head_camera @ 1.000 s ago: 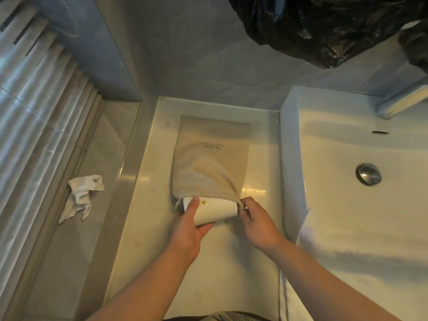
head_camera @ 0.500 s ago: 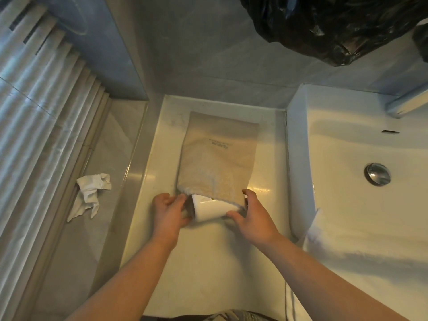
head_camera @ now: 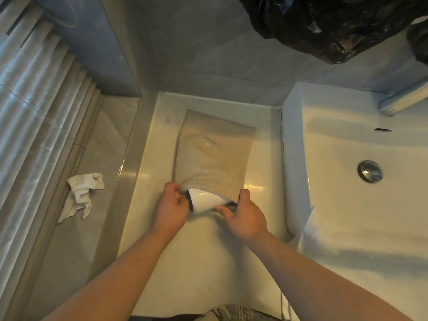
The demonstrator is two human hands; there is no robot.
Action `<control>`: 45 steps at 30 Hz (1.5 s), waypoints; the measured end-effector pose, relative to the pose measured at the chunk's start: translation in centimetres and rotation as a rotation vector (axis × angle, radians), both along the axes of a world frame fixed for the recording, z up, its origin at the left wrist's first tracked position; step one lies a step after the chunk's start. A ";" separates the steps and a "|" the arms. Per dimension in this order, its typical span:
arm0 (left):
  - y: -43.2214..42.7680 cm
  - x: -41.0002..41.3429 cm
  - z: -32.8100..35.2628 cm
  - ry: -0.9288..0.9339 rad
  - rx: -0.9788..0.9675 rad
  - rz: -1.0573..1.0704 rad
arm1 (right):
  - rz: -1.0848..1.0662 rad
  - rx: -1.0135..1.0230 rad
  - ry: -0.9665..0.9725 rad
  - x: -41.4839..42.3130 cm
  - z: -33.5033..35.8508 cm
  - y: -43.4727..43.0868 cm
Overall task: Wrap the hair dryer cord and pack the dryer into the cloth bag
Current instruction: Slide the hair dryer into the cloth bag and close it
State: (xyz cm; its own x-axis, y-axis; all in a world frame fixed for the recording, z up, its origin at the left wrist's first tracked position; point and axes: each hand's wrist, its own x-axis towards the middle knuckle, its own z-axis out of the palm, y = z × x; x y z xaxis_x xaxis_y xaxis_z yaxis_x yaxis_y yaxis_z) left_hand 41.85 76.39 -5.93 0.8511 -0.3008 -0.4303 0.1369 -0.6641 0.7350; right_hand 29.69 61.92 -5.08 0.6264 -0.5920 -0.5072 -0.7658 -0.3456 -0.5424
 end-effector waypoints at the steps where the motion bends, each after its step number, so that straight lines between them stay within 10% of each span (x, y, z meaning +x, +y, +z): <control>1: -0.1 0.0 0.2 -0.005 -0.013 0.025 | 0.004 -0.018 0.008 0.1 0.1 -0.1; 24: -0.7 1.7 0.0 -0.164 0.017 -0.440 | 0.286 -0.003 -0.038 3.7 1.5 -3.6; 31: -1.2 1.5 0.5 -0.092 0.044 -0.070 | 0.160 0.011 -0.105 4.6 2.5 -3.9; 45: -0.8 -0.7 1.7 -0.212 0.110 -0.189 | -0.003 -0.060 -0.128 5.5 2.5 -1.1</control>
